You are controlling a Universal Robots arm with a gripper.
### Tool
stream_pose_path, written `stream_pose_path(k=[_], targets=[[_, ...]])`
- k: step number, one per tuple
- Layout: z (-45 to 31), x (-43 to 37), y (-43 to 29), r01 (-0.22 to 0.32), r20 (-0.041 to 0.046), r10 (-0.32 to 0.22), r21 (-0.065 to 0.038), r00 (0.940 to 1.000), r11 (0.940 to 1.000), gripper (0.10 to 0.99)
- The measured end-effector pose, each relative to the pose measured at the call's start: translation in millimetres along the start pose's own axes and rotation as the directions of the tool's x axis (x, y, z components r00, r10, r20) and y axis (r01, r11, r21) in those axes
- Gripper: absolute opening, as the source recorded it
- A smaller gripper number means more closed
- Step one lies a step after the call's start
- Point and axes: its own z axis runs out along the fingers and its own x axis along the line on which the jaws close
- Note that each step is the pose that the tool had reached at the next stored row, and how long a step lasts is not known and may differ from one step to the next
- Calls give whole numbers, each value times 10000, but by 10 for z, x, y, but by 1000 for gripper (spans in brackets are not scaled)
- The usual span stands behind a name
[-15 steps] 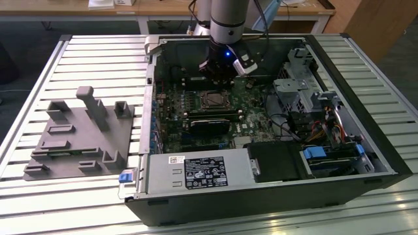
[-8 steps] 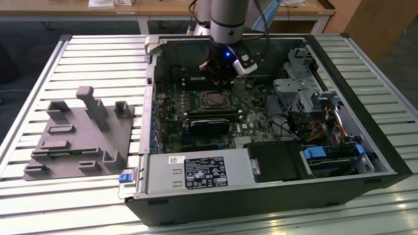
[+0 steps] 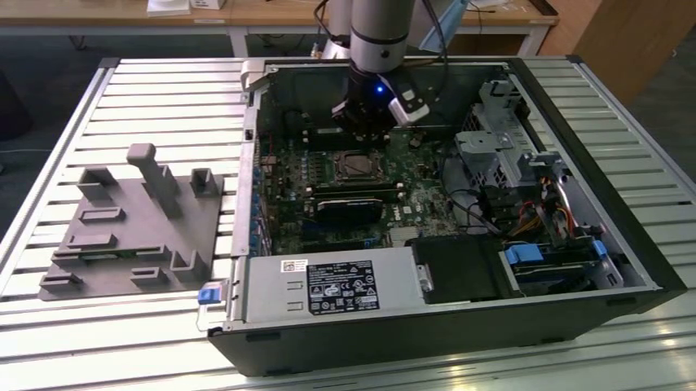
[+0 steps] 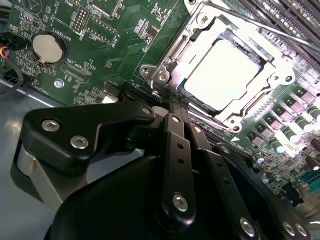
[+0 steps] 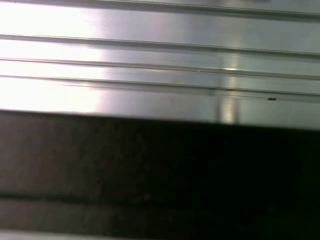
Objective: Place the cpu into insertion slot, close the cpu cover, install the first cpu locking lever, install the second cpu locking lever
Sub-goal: 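Install the first cpu locking lever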
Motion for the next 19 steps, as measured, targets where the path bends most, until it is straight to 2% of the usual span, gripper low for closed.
stream_pose_path(k=[4,14,19], targets=[[-1,-2,1,-2,3,2,10,10000,10000,106],[40,-9,-1,1,-7,0,148,10000,9999,106],[49,-14,0,-1,-8,1,133,10000,9999,106]])
